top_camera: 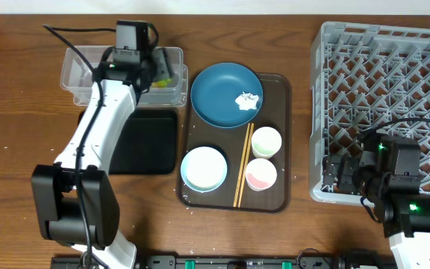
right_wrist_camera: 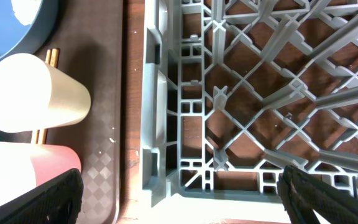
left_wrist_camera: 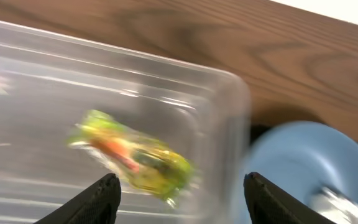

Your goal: Sort waste into correct bins and load items into the dishwasher rack

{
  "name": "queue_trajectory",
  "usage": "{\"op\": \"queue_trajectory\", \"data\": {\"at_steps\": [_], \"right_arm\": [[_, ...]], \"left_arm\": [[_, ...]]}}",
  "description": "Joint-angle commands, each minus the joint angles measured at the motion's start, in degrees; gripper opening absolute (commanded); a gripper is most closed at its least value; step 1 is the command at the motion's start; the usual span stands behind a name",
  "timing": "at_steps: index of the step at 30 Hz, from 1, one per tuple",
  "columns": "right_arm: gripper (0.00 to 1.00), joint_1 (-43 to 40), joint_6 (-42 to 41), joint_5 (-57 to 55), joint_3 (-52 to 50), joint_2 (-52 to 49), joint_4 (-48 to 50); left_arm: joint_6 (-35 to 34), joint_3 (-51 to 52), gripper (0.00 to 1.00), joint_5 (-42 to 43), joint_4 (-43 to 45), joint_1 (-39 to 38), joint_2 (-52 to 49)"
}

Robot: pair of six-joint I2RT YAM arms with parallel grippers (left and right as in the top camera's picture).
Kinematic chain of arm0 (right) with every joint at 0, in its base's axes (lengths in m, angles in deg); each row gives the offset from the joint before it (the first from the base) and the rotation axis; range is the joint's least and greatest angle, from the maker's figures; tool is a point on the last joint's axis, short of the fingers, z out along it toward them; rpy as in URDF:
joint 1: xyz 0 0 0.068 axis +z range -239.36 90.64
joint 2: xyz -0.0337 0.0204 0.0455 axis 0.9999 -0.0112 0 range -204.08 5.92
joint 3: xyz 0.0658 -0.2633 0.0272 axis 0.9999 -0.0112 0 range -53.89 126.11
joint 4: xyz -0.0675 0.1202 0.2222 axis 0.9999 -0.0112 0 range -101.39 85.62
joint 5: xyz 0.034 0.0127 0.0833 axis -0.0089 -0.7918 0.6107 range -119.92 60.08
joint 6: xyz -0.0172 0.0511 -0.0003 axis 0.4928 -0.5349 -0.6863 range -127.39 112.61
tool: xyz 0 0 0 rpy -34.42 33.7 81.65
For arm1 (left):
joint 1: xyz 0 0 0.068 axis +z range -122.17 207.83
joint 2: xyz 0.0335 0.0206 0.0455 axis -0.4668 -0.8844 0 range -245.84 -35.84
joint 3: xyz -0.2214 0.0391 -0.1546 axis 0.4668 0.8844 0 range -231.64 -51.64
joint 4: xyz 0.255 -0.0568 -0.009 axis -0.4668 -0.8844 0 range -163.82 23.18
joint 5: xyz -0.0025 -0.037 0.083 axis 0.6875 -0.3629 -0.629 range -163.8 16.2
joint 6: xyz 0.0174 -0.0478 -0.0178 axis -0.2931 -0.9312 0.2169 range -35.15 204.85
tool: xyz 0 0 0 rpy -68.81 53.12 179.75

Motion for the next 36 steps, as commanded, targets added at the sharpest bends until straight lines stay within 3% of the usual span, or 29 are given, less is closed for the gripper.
{"op": "queue_trajectory", "data": {"at_steps": [1, 13, 26, 27, 31, 34, 36], "right_arm": [[0.99, 0.7, -0.8, 0.5, 1.3, 0.1, 0.0], [0.99, 0.7, -0.9, 0.5, 1.3, 0.1, -0.1], [0.99, 0.7, -0.8, 0.9, 1.3, 0.1, -0.7], [0.99, 0.7, -0.8, 0.9, 1.3, 0.1, -0.7], [0.99, 0.7, -0.8, 0.9, 1.3, 0.1, -0.6], [0.99, 0.7, -0.9, 0.9, 1.3, 0.1, -0.6], [0.99, 0.7, -0.9, 0.9, 1.3, 0.1, -0.6]], "left_arm": [[0.3, -0.1, 0.67, 8.6, -0.1, -3.5, -0.1], [0.3, 1.1, 0.73, 8.5, 5.5, -16.1, -8.2], [0.3, 1.1, 0.78, 8.5, 12.0, -21.6, -19.0], [0.3, 1.1, 0.73, 8.5, 11.9, -21.7, -19.1], [0.3, 1.1, 0.32, 8.5, 11.9, -21.8, -19.1], [0.3, 1.1, 0.06, 8.5, 11.6, -21.8, -19.0], [0.3, 1.1, 0.06, 8.5, 11.2, -21.7, -18.9]]}}
